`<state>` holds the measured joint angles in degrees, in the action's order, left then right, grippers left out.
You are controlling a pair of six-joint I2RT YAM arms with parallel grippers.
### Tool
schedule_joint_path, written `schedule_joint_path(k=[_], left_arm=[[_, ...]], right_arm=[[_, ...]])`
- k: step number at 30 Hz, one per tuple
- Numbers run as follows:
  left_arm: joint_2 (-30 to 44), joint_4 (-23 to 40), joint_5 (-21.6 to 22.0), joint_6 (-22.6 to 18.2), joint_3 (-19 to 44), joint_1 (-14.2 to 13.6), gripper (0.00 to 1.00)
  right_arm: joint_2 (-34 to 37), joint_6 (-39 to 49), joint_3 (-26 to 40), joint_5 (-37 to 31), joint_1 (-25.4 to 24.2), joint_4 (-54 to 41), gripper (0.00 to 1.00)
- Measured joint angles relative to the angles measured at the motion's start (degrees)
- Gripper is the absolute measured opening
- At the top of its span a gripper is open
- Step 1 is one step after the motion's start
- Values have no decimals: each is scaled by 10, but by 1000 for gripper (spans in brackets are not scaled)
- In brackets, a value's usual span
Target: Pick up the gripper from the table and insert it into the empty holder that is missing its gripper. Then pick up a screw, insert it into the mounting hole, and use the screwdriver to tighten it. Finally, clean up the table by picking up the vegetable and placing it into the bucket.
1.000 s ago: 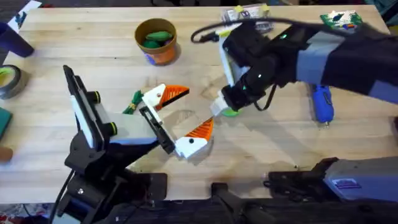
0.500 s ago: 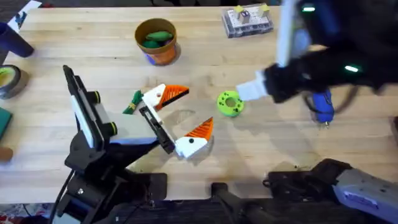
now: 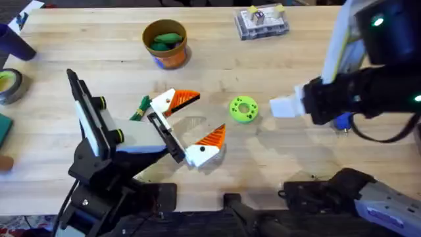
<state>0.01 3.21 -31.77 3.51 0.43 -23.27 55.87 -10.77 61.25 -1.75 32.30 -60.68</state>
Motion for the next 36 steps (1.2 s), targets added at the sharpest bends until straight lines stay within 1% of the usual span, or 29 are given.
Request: schedule_joint_path(k=[4, 8, 14, 15, 17, 20, 22, 24, 26, 36], left_arm=[[0, 0, 0, 0, 0, 0, 990], [0, 0, 0, 0, 0, 0, 990], [0, 0, 0, 0, 0, 0, 990], [0, 0, 0, 0, 0, 0, 990], [0, 0, 0, 0, 0, 0, 990], [0, 0, 0, 0, 0, 0, 990], [0, 0, 0, 0, 0, 0, 990], [0, 0, 0, 0, 0, 0, 990], [0, 0, 0, 0, 0, 0, 990], [0, 0, 0, 0, 0, 0, 990]], right_arm=[[4, -2, -60, 0, 18, 41, 702], [31, -4, -115, -1, 48, 95, 702], [100, -4, -128, -2, 73, 143, 701], [113, -4, -129, -2, 75, 147, 683], [142, -6, -129, -2, 76, 154, 595], [176, -7, -130, -2, 77, 168, 491], [192, -8, -130, -3, 77, 179, 358], [202, -9, -130, -4, 77, 190, 261], [210, -10, -130, -4, 77, 201, 238], [220, -10, -130, -11, 77, 222, 238]])
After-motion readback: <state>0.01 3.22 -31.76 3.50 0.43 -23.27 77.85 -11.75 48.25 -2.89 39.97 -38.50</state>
